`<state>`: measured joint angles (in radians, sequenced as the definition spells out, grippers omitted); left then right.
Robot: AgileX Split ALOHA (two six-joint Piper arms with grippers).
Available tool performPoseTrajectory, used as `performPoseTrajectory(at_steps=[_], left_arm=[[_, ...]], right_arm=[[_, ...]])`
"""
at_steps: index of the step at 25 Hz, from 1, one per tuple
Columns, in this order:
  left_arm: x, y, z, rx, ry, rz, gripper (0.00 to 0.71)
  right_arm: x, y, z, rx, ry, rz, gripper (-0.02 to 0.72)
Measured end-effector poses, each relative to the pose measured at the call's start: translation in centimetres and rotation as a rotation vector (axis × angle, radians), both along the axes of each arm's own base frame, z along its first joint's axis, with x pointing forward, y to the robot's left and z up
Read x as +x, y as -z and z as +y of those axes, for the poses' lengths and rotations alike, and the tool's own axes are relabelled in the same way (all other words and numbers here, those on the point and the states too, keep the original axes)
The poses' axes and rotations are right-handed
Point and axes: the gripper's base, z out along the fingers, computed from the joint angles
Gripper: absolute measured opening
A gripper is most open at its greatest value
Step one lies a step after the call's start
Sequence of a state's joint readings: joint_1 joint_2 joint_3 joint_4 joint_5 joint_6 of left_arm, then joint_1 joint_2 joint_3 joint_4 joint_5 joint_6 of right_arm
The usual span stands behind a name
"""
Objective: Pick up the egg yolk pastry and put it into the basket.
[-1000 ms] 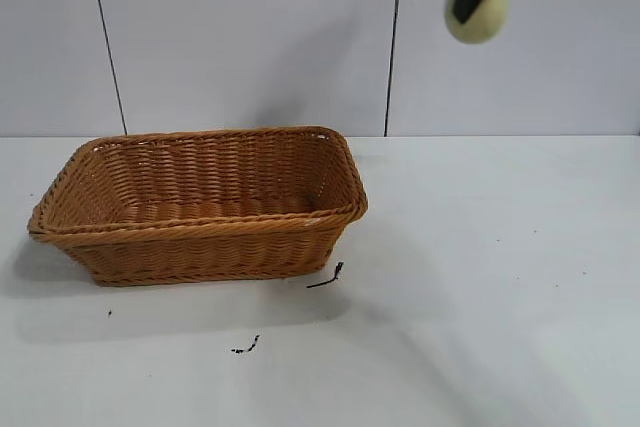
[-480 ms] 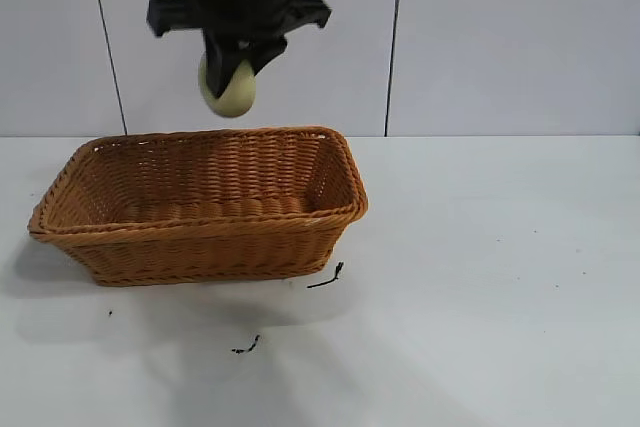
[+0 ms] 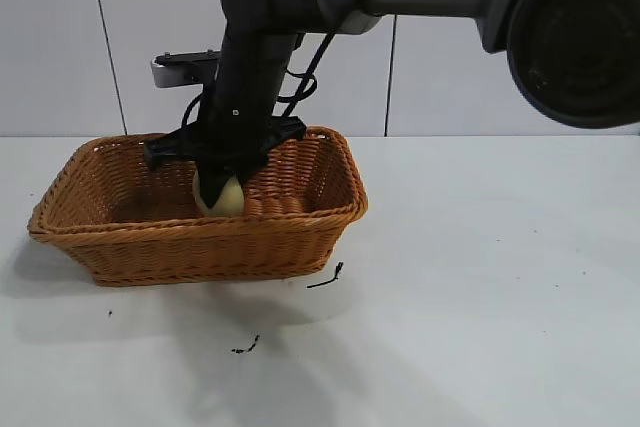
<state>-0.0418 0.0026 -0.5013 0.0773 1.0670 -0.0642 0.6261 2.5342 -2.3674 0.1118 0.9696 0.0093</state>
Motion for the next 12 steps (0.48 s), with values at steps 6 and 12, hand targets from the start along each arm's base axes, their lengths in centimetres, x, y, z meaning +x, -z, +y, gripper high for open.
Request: performPoseTrajectory(at_steps=[6,12], left_arm=[[0.0,0.0,0.0,0.0,0.0,0.0,0.696],[0.0,0.0,0.0,0.0,0.0,0.0,0.696]], right_arm=[[0.1,-6.1,-1.7,0.014,0.016,-0.097,0.689],[3.8,-7.8,-9.2,-0.025,0.147,-0.124,0.694]])
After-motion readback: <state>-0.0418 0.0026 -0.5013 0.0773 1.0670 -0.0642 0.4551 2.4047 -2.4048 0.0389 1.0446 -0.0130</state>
